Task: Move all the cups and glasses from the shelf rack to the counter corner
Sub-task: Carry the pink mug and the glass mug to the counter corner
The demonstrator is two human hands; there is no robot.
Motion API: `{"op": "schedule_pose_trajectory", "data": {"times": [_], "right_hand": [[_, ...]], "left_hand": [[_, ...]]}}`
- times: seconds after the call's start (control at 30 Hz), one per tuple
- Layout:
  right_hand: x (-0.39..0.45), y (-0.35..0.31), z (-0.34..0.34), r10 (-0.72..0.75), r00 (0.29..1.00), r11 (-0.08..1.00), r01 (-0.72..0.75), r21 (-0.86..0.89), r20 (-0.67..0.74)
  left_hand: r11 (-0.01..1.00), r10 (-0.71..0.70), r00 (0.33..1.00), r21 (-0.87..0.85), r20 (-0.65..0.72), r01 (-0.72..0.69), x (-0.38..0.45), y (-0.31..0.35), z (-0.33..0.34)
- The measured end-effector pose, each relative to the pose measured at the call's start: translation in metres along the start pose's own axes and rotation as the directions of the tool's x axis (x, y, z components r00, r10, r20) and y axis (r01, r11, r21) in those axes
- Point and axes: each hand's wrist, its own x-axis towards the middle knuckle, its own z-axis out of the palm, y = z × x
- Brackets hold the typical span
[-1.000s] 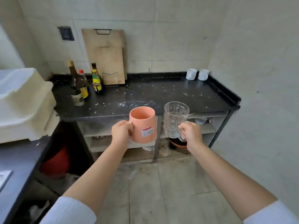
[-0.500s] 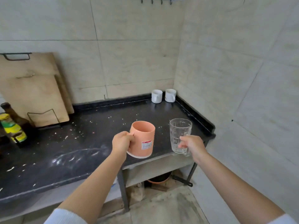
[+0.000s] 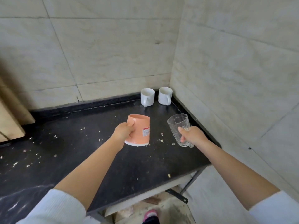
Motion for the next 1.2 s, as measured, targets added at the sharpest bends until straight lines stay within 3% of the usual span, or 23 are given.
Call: {"op": "schedule_pose_trajectory", "data": {"times": [0.13, 0.27, 0.4, 0.57, 0.77, 1.0, 1.2], "right_hand": [[0.065, -0.008, -0.001, 0.060, 0.997, 0.994, -0.064, -0.089, -0.043], [0.118, -0.010, 0.000, 0.147, 0.986, 0.985, -0.153, -0.083, -0.073], [0.157, -0.001, 0.006, 0.079, 0.993, 0.974, -0.096, -0.206, -0.091], [0.200, 0.006, 0.021, 0.068, 0.997, 0.982, -0.072, -0.175, -0.025], [0.246, 0.020, 0.017, -0.018, 1.000, 0.988, 0.018, -0.150, -0.001], [0.273, 0.032, 0.015, -0.032, 0.999, 0.999, 0.033, -0.026, 0.014], [0.279, 0.029, 0.008, -0.026, 0.996, 0.999, 0.028, -0.028, 0.081]], "left_hand": [[0.991, -0.083, 0.993, -0.098, 0.084, 0.091, 0.060, 0.015, 0.017], [0.984, -0.134, 0.990, -0.109, 0.049, 0.139, 0.115, 0.025, 0.033], [0.986, -0.146, 0.985, -0.063, 0.092, 0.152, 0.152, 0.026, 0.058], [0.989, -0.102, 0.983, -0.092, 0.151, 0.116, 0.184, 0.019, 0.084], [0.985, -0.121, 0.987, -0.106, 0.109, 0.132, 0.214, 0.019, 0.100], [0.986, -0.116, 0.988, -0.108, 0.098, 0.126, 0.231, 0.007, 0.114], [0.983, -0.141, 0.985, -0.105, 0.100, 0.152, 0.236, -0.001, 0.125]]}}
